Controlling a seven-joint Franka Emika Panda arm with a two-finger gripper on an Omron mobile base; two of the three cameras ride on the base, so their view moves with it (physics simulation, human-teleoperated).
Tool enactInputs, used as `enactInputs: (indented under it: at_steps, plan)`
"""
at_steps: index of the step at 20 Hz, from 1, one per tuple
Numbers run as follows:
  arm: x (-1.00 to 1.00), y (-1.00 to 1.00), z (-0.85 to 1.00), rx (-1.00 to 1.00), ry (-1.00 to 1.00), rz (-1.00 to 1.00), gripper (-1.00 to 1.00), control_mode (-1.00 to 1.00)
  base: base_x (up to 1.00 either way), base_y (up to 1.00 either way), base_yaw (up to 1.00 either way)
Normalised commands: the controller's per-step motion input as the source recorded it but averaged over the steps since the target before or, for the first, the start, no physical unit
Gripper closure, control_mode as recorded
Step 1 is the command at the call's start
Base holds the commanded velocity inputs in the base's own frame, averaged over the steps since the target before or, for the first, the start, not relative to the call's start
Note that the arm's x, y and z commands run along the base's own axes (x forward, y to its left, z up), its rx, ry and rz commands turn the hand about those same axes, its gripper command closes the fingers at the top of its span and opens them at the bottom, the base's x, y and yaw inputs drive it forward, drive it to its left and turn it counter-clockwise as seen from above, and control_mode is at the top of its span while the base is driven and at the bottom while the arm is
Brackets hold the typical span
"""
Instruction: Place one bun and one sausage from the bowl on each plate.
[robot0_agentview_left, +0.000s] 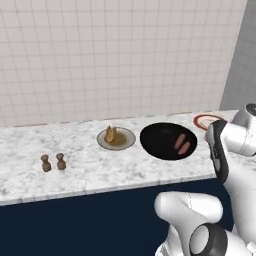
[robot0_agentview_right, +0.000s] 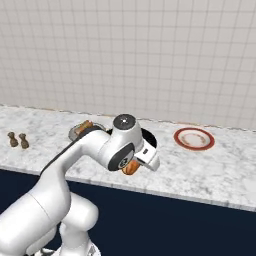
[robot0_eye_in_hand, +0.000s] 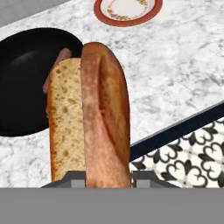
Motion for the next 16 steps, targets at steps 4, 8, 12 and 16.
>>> enactInputs:
  at_steps: [4, 8, 12, 16]
  plan:
    - [0.00, 0.00, 0.00, 0.00, 0.00, 0.00, 1.00, 1.00, 0.55, -1.00, 0.00]
    - [0.00, 0.00, 0.00, 0.00, 0.00, 0.00, 1.00, 1.00, 0.98, -0.56, 0.02]
    - [0.50, 0.00, 0.16, 0.07, 0.00, 0.06, 1.00, -1.00, 0.50, 0.00, 0.06]
    - [1.00, 0.00, 0.00, 0.11, 0.08, 0.02, 1.00, -1.00, 0.00, 0.00, 0.00]
